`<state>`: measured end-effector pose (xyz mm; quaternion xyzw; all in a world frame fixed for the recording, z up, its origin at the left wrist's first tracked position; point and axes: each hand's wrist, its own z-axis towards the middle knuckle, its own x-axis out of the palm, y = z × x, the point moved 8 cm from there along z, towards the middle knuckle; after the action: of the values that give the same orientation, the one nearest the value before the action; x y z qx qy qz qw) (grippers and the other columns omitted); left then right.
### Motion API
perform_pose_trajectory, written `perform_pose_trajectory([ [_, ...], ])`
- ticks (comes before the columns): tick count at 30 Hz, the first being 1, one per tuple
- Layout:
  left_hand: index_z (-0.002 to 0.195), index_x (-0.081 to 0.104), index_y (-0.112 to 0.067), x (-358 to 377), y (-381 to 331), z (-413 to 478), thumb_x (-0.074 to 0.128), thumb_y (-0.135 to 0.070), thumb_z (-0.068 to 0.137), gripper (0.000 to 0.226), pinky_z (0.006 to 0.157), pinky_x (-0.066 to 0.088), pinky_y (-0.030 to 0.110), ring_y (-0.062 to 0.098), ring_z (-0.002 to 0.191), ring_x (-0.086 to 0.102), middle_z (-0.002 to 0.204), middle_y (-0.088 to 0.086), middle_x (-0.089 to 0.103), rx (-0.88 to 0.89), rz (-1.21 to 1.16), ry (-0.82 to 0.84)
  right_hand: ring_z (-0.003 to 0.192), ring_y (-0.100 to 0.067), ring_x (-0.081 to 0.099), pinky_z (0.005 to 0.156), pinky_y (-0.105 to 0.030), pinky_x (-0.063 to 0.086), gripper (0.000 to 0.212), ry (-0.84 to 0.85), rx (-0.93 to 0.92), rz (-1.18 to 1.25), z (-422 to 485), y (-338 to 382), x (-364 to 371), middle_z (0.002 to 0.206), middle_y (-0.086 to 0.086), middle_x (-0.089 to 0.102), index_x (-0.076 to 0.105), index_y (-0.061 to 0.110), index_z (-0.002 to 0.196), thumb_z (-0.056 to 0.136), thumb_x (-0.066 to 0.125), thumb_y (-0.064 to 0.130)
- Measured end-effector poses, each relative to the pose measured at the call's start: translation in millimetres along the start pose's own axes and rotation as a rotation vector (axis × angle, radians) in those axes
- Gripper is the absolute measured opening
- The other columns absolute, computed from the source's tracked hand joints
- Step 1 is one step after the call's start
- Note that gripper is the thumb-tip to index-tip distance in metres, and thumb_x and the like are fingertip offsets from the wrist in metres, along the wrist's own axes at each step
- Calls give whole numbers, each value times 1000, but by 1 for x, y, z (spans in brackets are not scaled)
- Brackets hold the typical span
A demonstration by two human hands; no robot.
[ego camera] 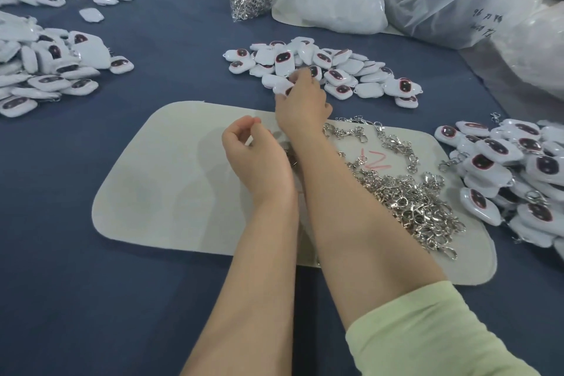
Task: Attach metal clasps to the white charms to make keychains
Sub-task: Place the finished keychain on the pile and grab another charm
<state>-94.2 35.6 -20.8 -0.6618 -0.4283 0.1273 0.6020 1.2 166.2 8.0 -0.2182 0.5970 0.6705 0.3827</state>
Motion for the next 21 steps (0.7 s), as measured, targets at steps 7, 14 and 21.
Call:
perform_pose_trajectory([
  [7, 119, 55, -12, 22, 0, -10, 50, -28, 97, 28, 96, 49, 32, 8, 102, 62, 120, 1, 61, 34, 87, 188, 77, 4, 54, 66, -8, 39, 42, 96, -56, 495, -27, 0, -49, 86, 11, 57, 49, 16, 120, 86, 67, 29],
  [14, 78, 59, -11, 41, -1, -23, 49, -32, 96, 29, 77, 46, 37, 20, 73, 56, 75, 2, 61, 109, 291, 371, 91, -8, 60, 80, -18, 47, 25, 214, -152, 314, -64, -14, -68, 105, 8, 63, 58, 19, 110, 86, 66, 21],
  [21, 85, 57, -9, 39, 1, -20, 41, -9, 93, 18, 83, 50, 49, 25, 78, 56, 92, 16, 65, 59, 285, 346, 93, -3, 63, 55, -5, 39, 28, 333, -186, 292, -74, -26, -83, 112, 13, 64, 61, 24, 115, 87, 62, 17],
])
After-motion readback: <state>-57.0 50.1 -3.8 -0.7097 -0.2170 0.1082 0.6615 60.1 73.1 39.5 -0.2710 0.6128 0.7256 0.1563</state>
